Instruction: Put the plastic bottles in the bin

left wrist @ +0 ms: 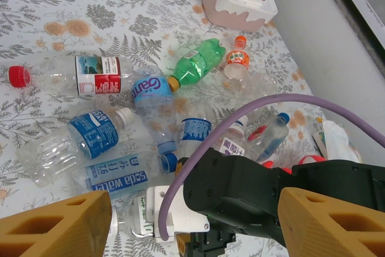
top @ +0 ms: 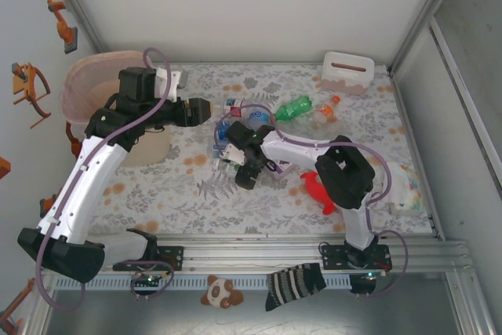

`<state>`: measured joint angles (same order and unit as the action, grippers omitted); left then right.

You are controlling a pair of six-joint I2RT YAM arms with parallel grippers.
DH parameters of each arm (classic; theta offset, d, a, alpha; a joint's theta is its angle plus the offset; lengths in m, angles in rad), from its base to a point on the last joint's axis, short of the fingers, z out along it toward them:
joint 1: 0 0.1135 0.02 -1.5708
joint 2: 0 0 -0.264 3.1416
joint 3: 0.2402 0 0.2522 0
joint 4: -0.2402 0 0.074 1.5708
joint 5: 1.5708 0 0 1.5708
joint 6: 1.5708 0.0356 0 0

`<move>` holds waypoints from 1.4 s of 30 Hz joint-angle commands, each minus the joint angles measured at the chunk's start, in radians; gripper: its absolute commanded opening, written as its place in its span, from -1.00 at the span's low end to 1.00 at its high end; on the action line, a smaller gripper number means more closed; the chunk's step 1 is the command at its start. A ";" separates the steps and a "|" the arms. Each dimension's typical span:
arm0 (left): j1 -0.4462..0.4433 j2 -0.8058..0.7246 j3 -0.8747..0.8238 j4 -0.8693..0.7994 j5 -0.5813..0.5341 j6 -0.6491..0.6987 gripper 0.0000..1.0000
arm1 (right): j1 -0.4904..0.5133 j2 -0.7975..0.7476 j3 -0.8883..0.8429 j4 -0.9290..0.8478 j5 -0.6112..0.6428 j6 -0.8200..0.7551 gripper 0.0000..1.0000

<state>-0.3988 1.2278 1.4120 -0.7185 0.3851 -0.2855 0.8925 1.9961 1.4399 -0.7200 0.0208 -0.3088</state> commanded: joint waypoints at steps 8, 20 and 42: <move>-0.002 -0.018 -0.012 0.002 0.007 -0.009 0.46 | -0.006 0.004 0.004 -0.059 0.008 -0.024 0.71; -0.001 -0.027 -0.035 0.016 0.007 -0.009 0.46 | -0.006 0.023 0.002 -0.057 0.024 -0.015 0.55; -0.002 -0.072 -0.041 0.030 0.000 -0.012 0.46 | -0.005 -0.041 0.008 -0.099 -0.021 0.015 0.20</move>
<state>-0.3988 1.1870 1.3769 -0.7109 0.3820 -0.2855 0.8925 2.0014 1.4410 -0.7635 0.0265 -0.3111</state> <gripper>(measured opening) 0.731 0.668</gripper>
